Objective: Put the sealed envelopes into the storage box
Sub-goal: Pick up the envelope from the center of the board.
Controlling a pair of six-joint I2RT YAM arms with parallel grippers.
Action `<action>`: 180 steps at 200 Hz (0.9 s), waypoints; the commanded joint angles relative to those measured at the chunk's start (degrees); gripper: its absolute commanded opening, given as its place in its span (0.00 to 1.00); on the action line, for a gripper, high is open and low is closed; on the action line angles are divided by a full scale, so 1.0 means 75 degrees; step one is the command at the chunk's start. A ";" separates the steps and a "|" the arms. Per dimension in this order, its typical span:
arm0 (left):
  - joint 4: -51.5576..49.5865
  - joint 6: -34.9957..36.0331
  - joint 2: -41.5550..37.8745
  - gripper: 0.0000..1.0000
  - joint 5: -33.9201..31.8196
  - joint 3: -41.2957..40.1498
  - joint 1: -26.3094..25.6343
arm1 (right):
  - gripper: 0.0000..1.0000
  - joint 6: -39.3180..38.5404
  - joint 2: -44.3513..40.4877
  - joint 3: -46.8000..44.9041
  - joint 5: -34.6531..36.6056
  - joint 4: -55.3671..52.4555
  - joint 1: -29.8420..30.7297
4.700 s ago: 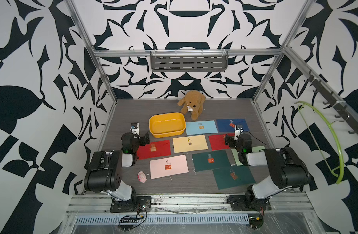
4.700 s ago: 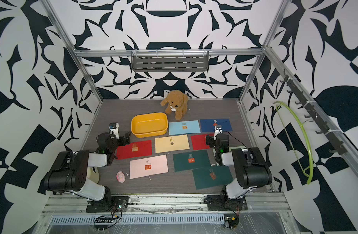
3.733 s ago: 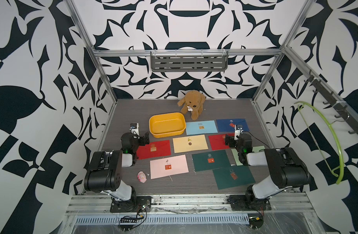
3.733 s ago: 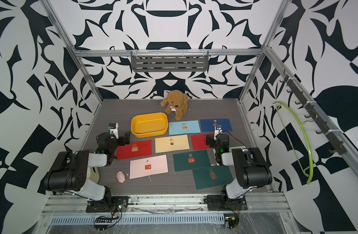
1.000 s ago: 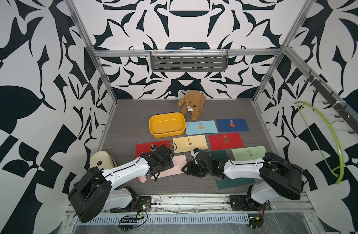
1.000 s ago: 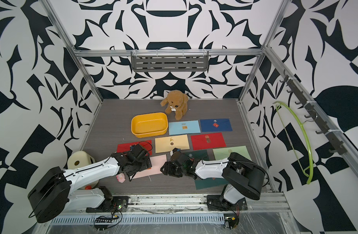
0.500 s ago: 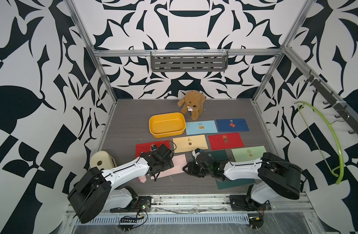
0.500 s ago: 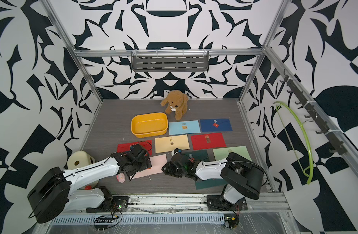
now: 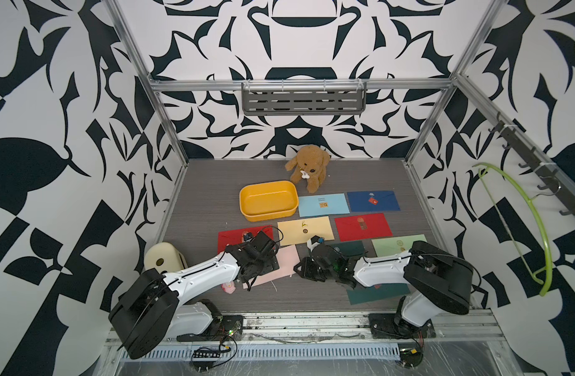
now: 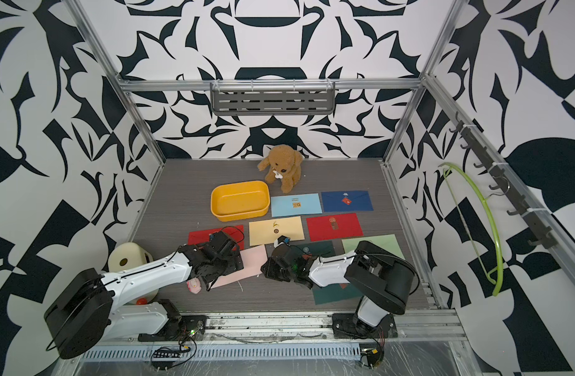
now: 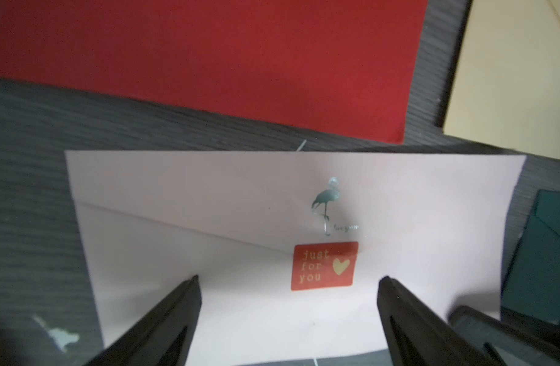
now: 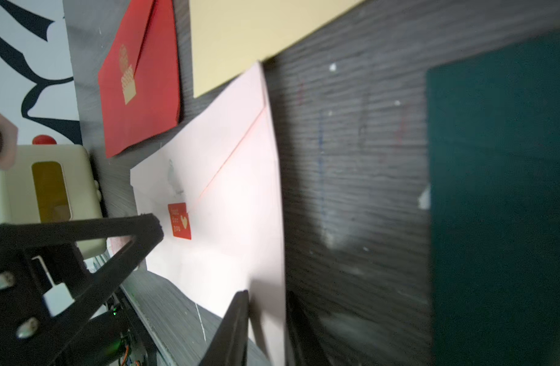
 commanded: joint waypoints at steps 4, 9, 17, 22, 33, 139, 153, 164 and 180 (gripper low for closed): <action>-0.0088 -0.0001 0.0541 0.95 0.0717 -0.0636 0.0029 | 0.08 -0.0046 0.0026 0.0111 0.0305 -0.0402 0.0028; -0.0117 0.0010 0.0517 0.95 0.0716 -0.0604 0.0029 | 0.04 -0.0042 0.0003 0.0125 0.0338 -0.0450 0.0026; -0.0210 0.0044 0.0440 0.97 0.0717 -0.0512 0.0028 | 0.02 -0.0067 -0.0061 0.0150 0.0374 -0.0532 0.0027; -0.0271 0.0079 0.0376 0.98 0.0705 -0.0437 0.0023 | 0.02 -0.0079 -0.0095 0.0157 0.0388 -0.0578 0.0028; -0.0417 0.0209 0.0181 1.00 0.0666 -0.0236 0.0029 | 0.01 -0.0132 -0.0249 0.0213 0.0468 -0.0759 0.0023; -0.2516 0.5496 -0.0496 0.99 0.0952 0.3104 0.0573 | 0.00 -0.2803 -0.1917 0.2443 0.1240 -0.5606 0.0027; -0.2490 0.6453 -0.0562 0.99 0.0916 0.3280 0.0618 | 0.00 -0.3253 -0.2042 0.2872 0.1387 -0.6113 0.0017; -0.2321 0.7198 -0.0677 0.99 0.1190 0.3308 0.0752 | 0.00 -0.3585 -0.2158 0.3163 0.1420 -0.6386 0.0009; -0.1698 0.8205 -0.1021 0.99 0.2209 0.2960 0.0987 | 0.00 -0.4030 -0.2259 0.3519 0.1349 -0.6704 -0.0058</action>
